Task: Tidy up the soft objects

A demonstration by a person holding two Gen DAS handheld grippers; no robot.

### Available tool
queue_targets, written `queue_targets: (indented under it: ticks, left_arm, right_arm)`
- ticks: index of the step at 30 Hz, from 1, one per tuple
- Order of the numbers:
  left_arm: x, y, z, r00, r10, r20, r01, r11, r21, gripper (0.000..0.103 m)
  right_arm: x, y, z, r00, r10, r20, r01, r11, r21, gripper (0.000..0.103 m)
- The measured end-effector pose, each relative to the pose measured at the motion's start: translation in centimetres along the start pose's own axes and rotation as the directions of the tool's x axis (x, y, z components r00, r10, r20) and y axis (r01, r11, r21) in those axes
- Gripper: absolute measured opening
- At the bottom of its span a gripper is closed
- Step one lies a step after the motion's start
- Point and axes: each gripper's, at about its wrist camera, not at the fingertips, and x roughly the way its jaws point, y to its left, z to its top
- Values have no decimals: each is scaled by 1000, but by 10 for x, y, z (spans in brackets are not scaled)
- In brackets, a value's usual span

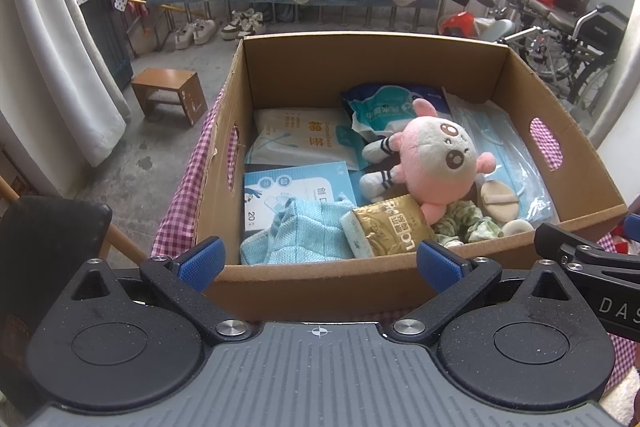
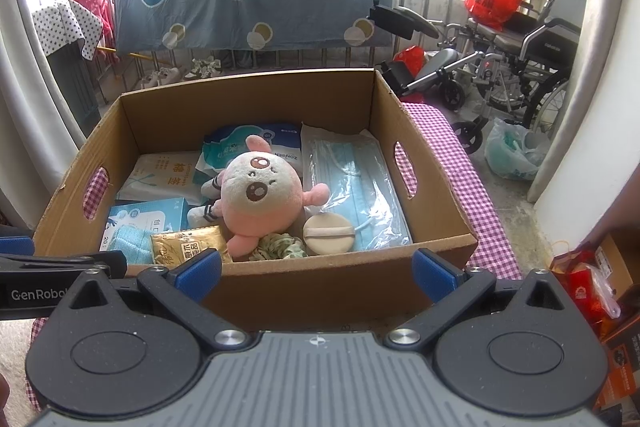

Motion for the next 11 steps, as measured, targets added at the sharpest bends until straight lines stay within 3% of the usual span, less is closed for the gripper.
queue_targets:
  ticks: [11]
  left_arm:
    - [1, 0, -1, 1000, 2, 0, -2, 1000, -1, 102]
  right_arm:
    - [0, 0, 0, 1000, 0, 1, 0, 1000, -1, 103]
